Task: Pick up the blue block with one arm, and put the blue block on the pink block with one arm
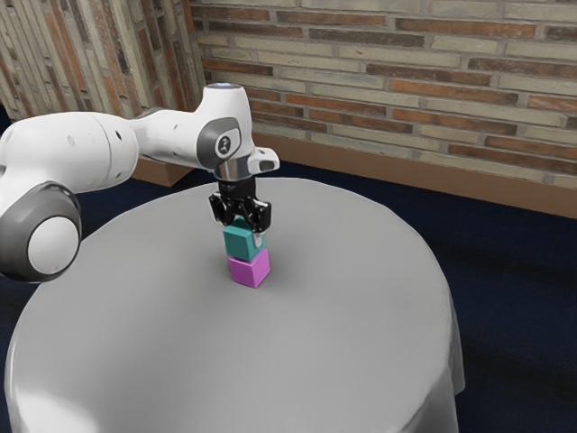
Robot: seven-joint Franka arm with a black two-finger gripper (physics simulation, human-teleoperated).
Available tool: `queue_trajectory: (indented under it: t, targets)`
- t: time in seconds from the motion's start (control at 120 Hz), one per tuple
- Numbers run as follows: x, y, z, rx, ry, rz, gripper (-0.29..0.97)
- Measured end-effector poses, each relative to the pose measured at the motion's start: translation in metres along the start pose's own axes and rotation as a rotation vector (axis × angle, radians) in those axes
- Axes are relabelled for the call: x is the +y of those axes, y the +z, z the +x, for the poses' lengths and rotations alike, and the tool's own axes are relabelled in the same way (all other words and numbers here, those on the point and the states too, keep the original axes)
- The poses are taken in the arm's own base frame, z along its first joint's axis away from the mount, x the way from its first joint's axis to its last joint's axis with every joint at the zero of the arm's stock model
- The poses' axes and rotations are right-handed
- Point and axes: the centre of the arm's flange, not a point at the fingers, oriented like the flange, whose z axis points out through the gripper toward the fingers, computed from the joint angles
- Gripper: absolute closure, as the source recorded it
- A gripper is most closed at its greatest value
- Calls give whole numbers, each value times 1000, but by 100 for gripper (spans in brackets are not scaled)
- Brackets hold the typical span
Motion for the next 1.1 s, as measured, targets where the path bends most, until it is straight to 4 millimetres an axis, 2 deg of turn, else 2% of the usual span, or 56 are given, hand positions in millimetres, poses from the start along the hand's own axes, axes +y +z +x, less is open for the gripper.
queue_trajectory:
  t: [0.183, 0.45, 0.533, 0.6, 0.658, 0.717, 0.758, 0.808, 0.875, 0.925, 1.042, 1.1]
  targets:
    - [4, 2, 1, 0, 4, -5, 27]
    - [5, 2, 1, -3, 5, -5, 11]
    - [6, -6, 1, 3, 6, -6, 7]
    - [8, -22, -1, 16, 9, -8, 5]
    - [10, -50, -7, 40, 11, -8, 4]
    - [12, -114, -26, 97, 14, -7, 3]
    - [14, -170, -51, 143, 15, -4, 3]
    - [14, -225, -84, 180, 11, 3, 2]
    - [2, -273, -124, 196, -10, 28, 1]
    - [-4, -293, -144, 189, -21, 42, 1]
    - [-31, -314, -175, 154, -76, 58, 1]
    - [-38, -322, -187, 143, -92, 62, 0]
